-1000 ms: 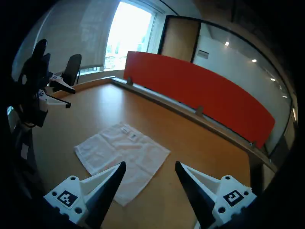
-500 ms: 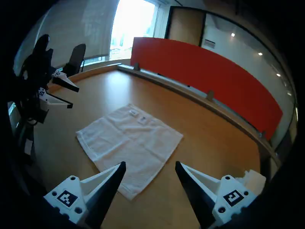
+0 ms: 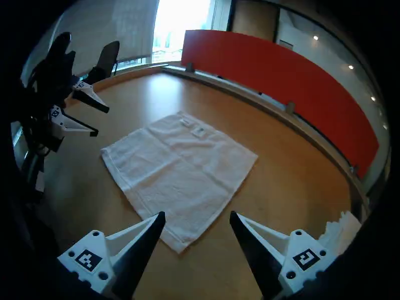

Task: Fold towel

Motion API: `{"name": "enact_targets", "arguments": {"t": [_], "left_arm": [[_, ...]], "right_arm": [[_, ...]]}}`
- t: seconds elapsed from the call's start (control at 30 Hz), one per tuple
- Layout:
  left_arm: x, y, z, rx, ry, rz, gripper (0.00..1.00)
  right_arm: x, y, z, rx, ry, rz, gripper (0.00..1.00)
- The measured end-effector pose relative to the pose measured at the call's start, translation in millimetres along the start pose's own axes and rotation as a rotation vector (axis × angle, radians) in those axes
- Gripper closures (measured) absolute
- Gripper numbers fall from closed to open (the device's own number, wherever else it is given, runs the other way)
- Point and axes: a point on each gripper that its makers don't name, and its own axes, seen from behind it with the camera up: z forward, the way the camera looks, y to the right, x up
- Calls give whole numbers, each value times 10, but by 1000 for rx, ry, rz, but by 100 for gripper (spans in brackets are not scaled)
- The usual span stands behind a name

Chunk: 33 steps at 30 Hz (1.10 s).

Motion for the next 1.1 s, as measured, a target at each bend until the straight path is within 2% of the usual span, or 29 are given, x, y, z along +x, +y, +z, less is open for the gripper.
{"name": "enact_targets", "arguments": {"t": [0.3, 0.7, 1.1], "left_arm": [[-264, 85, 170, -29, -66, 11, 3], [-585, 162, 352, -56, -170, 19, 3], [-712, 237, 413, -89, -224, 22, 3]], "right_arm": [[-272, -70, 129, 25, -59, -3, 0], [-529, -139, 213, 71, -117, -15, 4], [-591, -222, 232, 124, -132, -15, 19]]}}
